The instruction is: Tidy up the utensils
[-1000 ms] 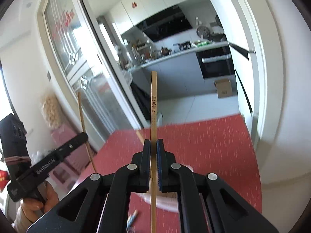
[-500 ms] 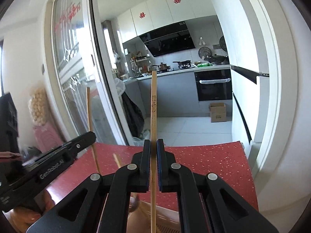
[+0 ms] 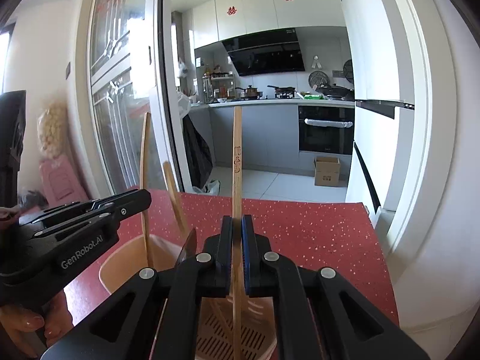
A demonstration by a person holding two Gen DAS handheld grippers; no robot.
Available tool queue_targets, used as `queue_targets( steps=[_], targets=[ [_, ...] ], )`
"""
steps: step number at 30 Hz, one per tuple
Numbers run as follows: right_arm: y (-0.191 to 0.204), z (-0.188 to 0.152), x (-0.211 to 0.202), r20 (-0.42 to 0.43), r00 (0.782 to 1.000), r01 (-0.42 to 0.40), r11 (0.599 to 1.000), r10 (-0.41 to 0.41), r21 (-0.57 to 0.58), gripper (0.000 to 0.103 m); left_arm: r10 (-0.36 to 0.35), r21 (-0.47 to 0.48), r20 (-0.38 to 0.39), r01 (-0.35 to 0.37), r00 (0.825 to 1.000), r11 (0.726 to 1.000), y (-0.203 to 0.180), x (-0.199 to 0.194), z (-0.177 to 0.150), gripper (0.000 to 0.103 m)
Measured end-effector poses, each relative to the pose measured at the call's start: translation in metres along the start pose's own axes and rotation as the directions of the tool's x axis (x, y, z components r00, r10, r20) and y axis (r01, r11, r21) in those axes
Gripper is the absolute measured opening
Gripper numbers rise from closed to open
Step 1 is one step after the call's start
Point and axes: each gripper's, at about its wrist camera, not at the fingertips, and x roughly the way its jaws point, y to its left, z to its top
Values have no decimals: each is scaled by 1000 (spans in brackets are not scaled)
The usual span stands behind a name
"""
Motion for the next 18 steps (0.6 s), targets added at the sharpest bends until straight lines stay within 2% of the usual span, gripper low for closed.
queue_targets(
  steps=[14, 16, 18],
  targets=[
    [0, -1, 8, -106, 993, -41, 999, 43, 20, 7, 48, 20, -30, -48, 998, 999, 4, -20, -8, 36],
    [-1, 0, 8, -128, 990, -51, 998, 54, 30, 10, 53, 14, -29, -52, 998, 999, 5, -26, -9, 36],
    [-2, 0, 6, -134, 989, -50, 998, 55, 42, 23, 57, 11, -32, -57, 998, 998, 6, -33, -11, 36]
  ],
)
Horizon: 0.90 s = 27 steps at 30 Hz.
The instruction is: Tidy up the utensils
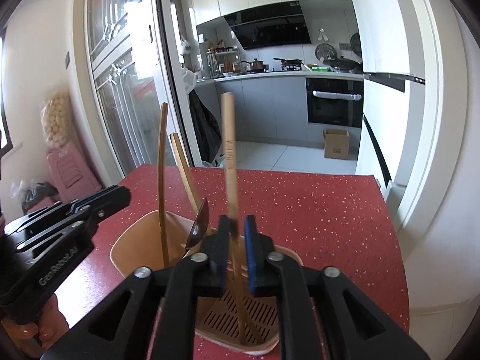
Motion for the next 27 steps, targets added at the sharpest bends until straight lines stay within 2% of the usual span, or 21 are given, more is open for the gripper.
queue_targets(
  steps=[2, 3, 7, 16, 21, 27],
  targets=[
    [-1, -1, -6, 7, 1000, 1, 1000, -1, 15, 36, 8, 1, -4, -8, 1000, 1000, 2, -6, -2, 36],
    [-2, -1, -8, 10, 1000, 4, 1000, -4, 20, 39, 10, 2, -9, -10, 1000, 1000, 3, -9, -4, 36],
    [-3, -1, -23, 12, 1000, 5, 999, -5, 42, 40, 14, 2, -30, -14, 999, 1000, 6, -20, -11, 36],
    [9, -17, -72, 4, 1000, -14, 999, 14, 53, 52, 13, -24, -79, -15, 997, 1000, 14, -54, -37, 36],
    [19, -39, -91, -47, 998, -31, 997, 35, 69, 56, 22, -31, -124, -26, 992, 999, 23, -73, -65, 36],
    [25, -79, -97, -145, 989, -16, 995, 31, 102, 57, 25, -74, -188, -40, 982, 996, 39, -89, -100, 36]
  ],
)
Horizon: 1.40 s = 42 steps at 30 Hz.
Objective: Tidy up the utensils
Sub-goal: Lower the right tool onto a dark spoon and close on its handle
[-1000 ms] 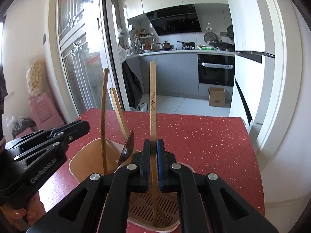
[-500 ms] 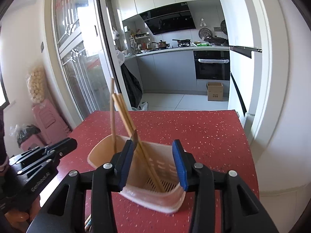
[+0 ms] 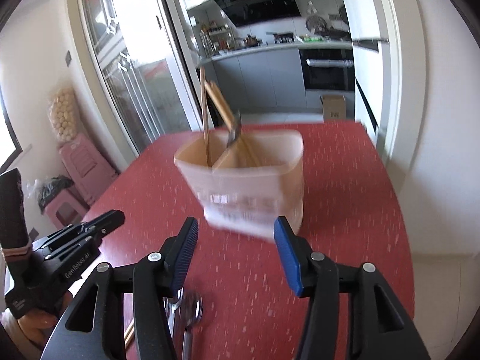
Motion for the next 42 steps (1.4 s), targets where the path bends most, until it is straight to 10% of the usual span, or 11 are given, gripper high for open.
queue_targets(
  steps=[4, 6, 19, 42],
  targets=[
    [-2, -23, 5, -69, 998, 5, 1000, -4, 19, 58, 8, -14, -49, -9, 999, 1000, 8, 1, -24, 37],
    [-3, -34, 6, -95, 995, 10, 1000, -8, 26, 63, 19, -18, -74, -21, 997, 1000, 13, 0, -36, 103],
    [2, -78, 16, -235, 972, 34, 998, -23, 43, 71, 117, -11, -171, -121, 978, 993, 36, 16, -93, 103],
    [39, -95, 42, -364, 928, 55, 995, -80, -77, 71, 38, -78, -275, -62, 961, 995, 51, 30, -99, 103]
  ],
)
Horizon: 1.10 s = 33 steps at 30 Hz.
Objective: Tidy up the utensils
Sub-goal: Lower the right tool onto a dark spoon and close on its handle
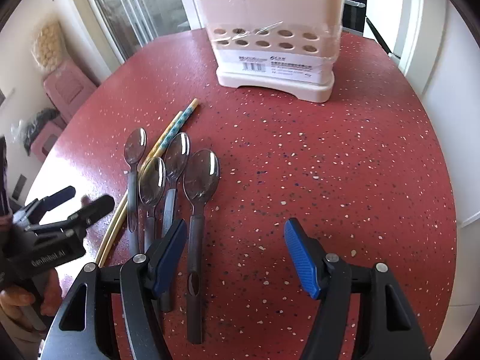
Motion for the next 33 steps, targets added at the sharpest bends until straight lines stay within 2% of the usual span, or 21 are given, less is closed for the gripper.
queue_targets(
  steps=[8, 11, 13, 17, 19, 21, 24, 26, 29, 30, 33],
  targets=[
    [18, 4, 15, -66, 995, 68, 994, -74, -81, 71, -36, -41, -22, 35, 999, 999, -1, 4, 17, 103],
    [25, 6, 18, -72, 990, 110, 988, -119, -109, 66, -63, -53, -31, 61, 998, 997, -3, 5, 23, 103],
    [28, 8, 18, -81, 990, 105, 988, -114, -115, 61, -75, -59, -45, 73, 996, 996, -6, 8, 28, 103],
    [35, 9, 17, -95, 990, 88, 987, -101, -133, 46, -96, -80, -65, 91, 993, 993, -10, 13, 34, 103],
    [39, 9, 15, -92, 990, 92, 986, -106, -139, 21, -93, -76, -82, 87, 992, 993, -13, 15, 35, 102],
    [41, 9, 14, -103, 991, 74, 989, -88, -130, 13, -98, -81, -101, 90, 990, 993, -15, 18, 37, 97],
    [36, 11, 14, -107, 992, 48, 992, -61, -117, 12, -90, -66, -116, 83, 989, 994, -18, 20, 39, 95],
    [31, 15, 16, -107, 993, 35, 993, -47, -111, 12, -93, -60, -121, 87, 988, 994, -21, 21, 40, 87],
    [27, 15, 18, -102, 994, 19, 994, -30, -106, 12, -82, -45, -141, 77, 987, 996, -25, 23, 42, 86],
    [26, 15, 18, -102, 995, 12, 995, -23, -103, 12, -79, -37, -146, 74, 986, 997, -27, 23, 43, 80],
    [23, 14, 18, -102, 995, -7, 996, -3, -94, 12, -58, -9, -163, 57, 985, 998, -32, 24, 44, 72]
  ],
)
